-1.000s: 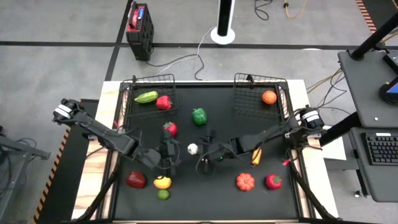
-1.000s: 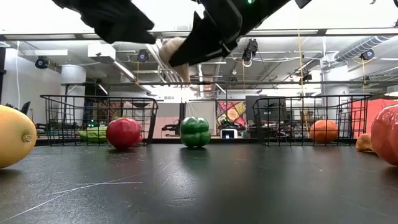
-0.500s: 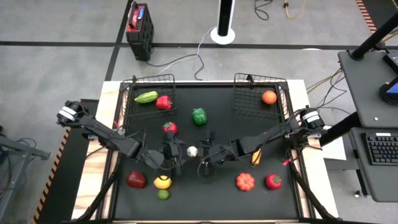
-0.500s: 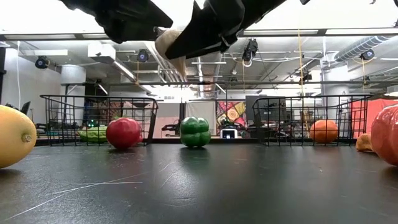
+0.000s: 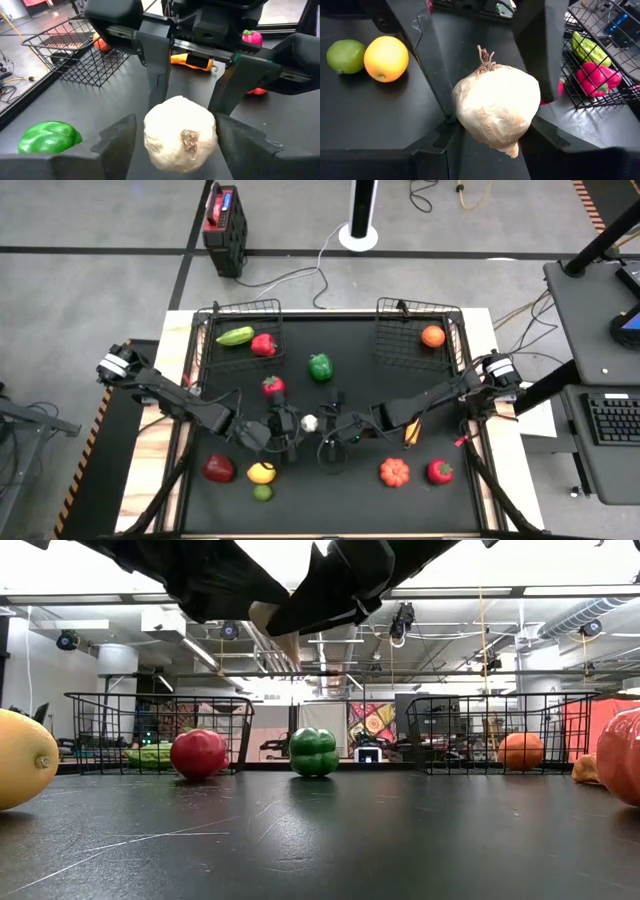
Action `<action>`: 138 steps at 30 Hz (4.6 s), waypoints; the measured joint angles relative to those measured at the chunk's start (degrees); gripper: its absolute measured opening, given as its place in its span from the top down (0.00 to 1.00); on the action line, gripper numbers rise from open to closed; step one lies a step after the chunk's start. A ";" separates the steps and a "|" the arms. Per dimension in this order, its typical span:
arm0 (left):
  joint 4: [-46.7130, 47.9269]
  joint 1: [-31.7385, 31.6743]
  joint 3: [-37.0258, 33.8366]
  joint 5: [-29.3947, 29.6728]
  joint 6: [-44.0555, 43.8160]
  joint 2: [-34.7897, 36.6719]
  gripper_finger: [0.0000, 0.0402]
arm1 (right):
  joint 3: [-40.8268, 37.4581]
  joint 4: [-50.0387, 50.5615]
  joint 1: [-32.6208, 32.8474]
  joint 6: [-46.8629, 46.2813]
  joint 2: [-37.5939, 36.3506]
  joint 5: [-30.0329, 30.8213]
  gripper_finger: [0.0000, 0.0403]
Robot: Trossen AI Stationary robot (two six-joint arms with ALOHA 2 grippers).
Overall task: Sort produce into baskets
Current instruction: Put the garlic into the left wire basket, then put the bottom tomato into the right wire basket
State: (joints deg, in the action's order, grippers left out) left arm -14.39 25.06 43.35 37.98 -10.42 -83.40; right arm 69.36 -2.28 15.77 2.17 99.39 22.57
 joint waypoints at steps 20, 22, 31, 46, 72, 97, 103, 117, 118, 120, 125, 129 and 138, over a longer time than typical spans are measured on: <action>0.80 -0.11 0.00 0.00 0.53 0.20 0.64 | 0.04 0.00 0.00 -1.26 -0.16 -0.04 0.37; 1.80 -0.11 0.00 0.00 0.40 0.74 0.64 | 0.04 0.72 0.00 -1.92 -0.79 -0.04 0.33; 9.88 -0.38 0.03 0.15 -2.64 6.93 0.64 | 0.11 8.47 -0.02 -7.19 -6.69 -0.01 0.23; 60.24 -11.05 13.31 5.63 -15.34 17.05 0.64 | 0.07 15.79 -0.02 -11.65 -10.56 2.02 0.29; 77.16 -54.82 13.62 -13.46 5.80 14.89 0.64 | -0.02 16.50 -0.04 -12.94 -9.66 1.97 0.27; 77.18 -54.98 13.60 -13.40 6.92 11.07 0.41 | -0.07 26.33 0.10 -22.26 -9.69 0.96 0.24; 77.02 -52.74 13.62 -13.31 2.47 13.09 0.41 | 1.45 33.31 0.11 -30.83 -10.21 -3.52 0.26; 68.36 -34.82 13.51 -13.26 -4.07 22.96 0.41 | 4.20 61.90 1.25 -57.73 -10.41 -21.04 0.26; 67.51 -33.21 13.51 -13.20 -4.53 23.39 0.41 | 4.20 63.61 1.61 -59.29 -10.47 -21.76 0.26; 66.02 -29.75 13.51 -12.96 -5.56 24.08 0.41 | 4.20 67.03 2.32 -62.34 -10.76 -22.78 0.26; 61.51 -20.99 13.49 -10.94 -7.00 24.79 0.41 | 3.81 75.48 4.41 -70.21 -12.61 -23.02 0.26; 59.98 -14.05 13.49 -5.06 -8.33 24.67 0.41 | 2.34 79.01 6.25 -76.20 -16.09 -21.75 0.26; 59.81 -3.18 13.49 -1.82 -12.06 23.51 0.41 | -1.30 78.64 11.82 -87.90 -24.15 -23.47 0.26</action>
State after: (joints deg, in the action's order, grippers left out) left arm 45.42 21.88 56.84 36.15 -22.49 -59.88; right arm 68.06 76.35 27.59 -85.73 75.24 -0.90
